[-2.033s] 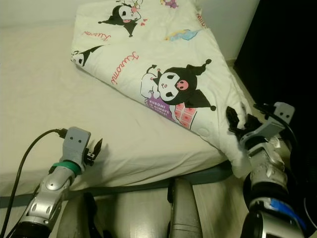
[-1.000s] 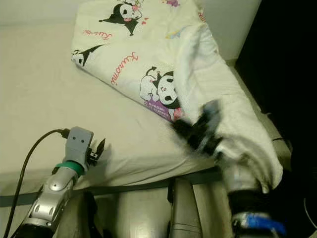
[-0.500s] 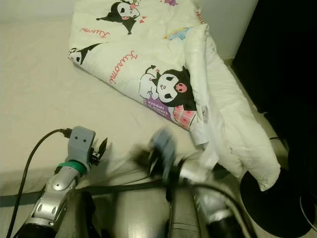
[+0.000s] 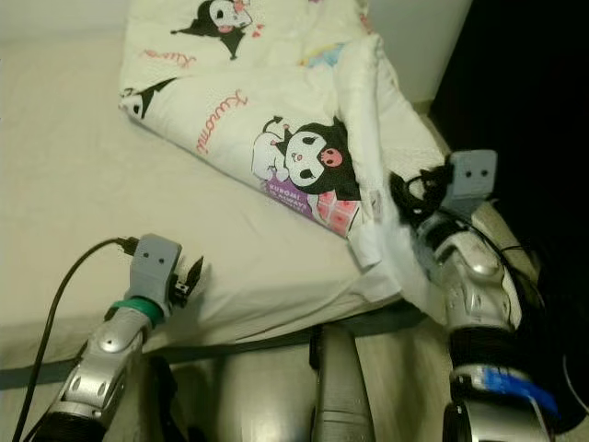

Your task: Clean up the room

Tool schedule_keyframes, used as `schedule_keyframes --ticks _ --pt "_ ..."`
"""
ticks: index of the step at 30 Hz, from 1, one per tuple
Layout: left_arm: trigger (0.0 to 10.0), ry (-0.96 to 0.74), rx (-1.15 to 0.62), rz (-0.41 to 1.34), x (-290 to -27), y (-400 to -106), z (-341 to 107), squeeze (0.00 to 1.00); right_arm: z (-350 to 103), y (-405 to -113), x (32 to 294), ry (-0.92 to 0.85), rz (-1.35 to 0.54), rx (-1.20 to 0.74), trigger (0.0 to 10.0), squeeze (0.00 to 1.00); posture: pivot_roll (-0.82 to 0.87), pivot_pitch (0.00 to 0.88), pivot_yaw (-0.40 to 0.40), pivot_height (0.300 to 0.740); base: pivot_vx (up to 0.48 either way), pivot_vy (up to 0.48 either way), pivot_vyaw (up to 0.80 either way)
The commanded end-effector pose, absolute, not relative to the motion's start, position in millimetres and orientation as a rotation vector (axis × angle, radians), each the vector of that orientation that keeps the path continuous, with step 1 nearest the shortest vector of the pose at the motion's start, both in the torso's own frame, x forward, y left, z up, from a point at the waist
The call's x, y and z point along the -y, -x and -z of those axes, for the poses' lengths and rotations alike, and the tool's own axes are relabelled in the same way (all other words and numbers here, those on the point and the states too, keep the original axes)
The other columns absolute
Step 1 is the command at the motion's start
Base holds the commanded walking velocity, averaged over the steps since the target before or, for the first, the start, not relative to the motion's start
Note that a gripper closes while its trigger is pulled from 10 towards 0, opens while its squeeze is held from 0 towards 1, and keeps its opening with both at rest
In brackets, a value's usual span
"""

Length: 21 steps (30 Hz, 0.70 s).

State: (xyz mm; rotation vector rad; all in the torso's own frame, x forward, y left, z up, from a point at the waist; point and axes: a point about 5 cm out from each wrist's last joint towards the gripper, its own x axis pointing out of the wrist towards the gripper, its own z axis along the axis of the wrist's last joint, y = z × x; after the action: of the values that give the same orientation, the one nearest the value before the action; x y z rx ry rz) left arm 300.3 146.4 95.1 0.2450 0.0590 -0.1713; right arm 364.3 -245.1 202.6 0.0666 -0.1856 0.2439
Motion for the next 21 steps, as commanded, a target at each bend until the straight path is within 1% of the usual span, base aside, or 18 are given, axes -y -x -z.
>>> schedule_keyframes --ticks 1,4,10,14,18,19,20,21 --pt "10.0 -0.261 -0.102 0.152 -155 -294 -87 0.0 -198 -370 236 -0.075 -0.293 0.155 10.0 0.0 -0.07 0.185 0.114 0.515 0.0 0.0 0.0" --pt "10.0 -0.263 -0.104 0.14 -158 -291 -86 0.0 -206 -375 231 -0.045 -0.296 0.18 10.0 0.0 -0.06 0.184 0.105 0.515 0.0 0.0 0.0" --pt "10.0 -0.26 -0.107 0.125 -160 -286 -85 0.0 -213 -386 224 -0.066 -0.302 0.178 10.0 0.0 -0.04 0.184 0.092 0.515 0.0 0.0 0.0" --pt "10.0 -0.257 -0.105 0.122 -158 -286 -86 0.0 -192 -394 227 -0.113 -0.21 -0.005 10.0 0.0 -0.03 0.188 0.089 0.515 0.0 0.0 0.0" --pt "10.0 -0.254 -0.103 0.115 -159 -286 -87 0.0 -190 -395 230 -0.141 -0.181 -0.025 10.0 0.0 -0.03 0.191 0.087 0.515 0.0 0.0 0.0" --pt "10.0 -0.255 -0.103 0.114 -160 -286 -87 0.0 -189 -396 230 -0.142 -0.176 -0.036 6.4 0.0 -0.03 0.191 0.086 0.515 0.0 0.0 0.0" --pt "10.0 -0.255 -0.103 0.114 -160 -286 -87 0.0 -189 -396 230 -0.142 -0.176 -0.036 6.4 0.0 -0.03 0.191 0.086 0.515 0.0 0.0 0.0" --pt "10.0 -0.255 -0.106 0.113 -160 -286 -87 0.0 -190 -396 230 -0.144 -0.183 -0.04 0.0 0.0 -0.03 0.191 0.087 0.515 0.0 0.0 0.0"
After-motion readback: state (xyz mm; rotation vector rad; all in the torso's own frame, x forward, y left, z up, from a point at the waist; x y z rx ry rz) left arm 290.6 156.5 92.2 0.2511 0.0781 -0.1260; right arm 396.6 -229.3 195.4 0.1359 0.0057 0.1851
